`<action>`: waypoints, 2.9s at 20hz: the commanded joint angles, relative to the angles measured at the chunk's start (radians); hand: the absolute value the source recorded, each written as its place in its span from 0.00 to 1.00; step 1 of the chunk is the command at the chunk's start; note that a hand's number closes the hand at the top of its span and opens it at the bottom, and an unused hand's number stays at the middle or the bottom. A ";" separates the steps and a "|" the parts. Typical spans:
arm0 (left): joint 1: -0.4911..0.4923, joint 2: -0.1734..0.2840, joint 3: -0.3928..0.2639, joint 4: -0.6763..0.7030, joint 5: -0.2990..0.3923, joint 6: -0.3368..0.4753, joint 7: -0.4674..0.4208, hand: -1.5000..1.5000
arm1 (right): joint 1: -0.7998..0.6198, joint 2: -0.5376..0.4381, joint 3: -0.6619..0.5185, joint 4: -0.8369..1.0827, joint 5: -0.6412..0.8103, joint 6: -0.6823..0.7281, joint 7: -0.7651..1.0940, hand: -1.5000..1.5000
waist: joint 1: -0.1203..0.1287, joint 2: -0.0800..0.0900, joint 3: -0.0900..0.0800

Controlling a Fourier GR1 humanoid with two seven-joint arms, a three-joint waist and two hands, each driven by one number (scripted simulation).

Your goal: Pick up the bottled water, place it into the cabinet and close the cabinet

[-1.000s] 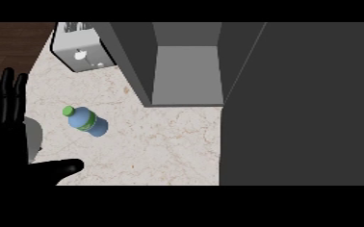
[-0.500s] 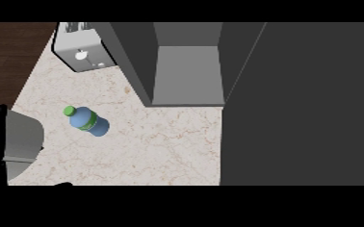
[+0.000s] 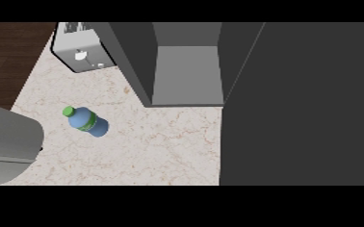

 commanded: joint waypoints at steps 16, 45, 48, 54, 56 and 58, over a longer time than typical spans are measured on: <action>-0.050 -0.002 0.148 0.272 0.131 -0.030 -0.131 0.00 | 0.255 0.026 -0.015 -0.171 -0.056 0.129 -0.101 0.00 | -0.006 0.002 -0.001; -0.368 0.048 0.382 1.293 0.265 -0.260 -0.656 0.00 | 0.453 -0.035 -0.130 -0.199 -0.148 0.223 -0.265 0.00 | -0.004 0.010 -0.003; -0.441 0.058 0.405 1.394 0.248 -0.230 -0.702 0.00 | 0.438 -0.003 -0.065 -0.196 -0.078 0.203 -0.251 0.00 | -0.004 0.010 -0.002; -0.472 0.116 0.465 1.590 0.257 -0.289 -0.825 0.00 | 0.557 0.004 -0.086 -0.230 -0.074 0.266 -0.345 0.00 | -0.018 0.007 -0.003; -0.516 0.106 0.469 1.658 0.260 -0.297 -0.869 0.00 | 0.526 -0.029 -0.163 -0.150 -0.117 0.292 -0.375 0.00 | -0.013 0.006 -0.002; -0.574 0.124 0.487 1.714 0.268 -0.298 -0.883 0.00 | 0.503 -0.012 -0.143 -0.160 -0.096 0.268 -0.374 0.00 | -0.011 0.009 -0.003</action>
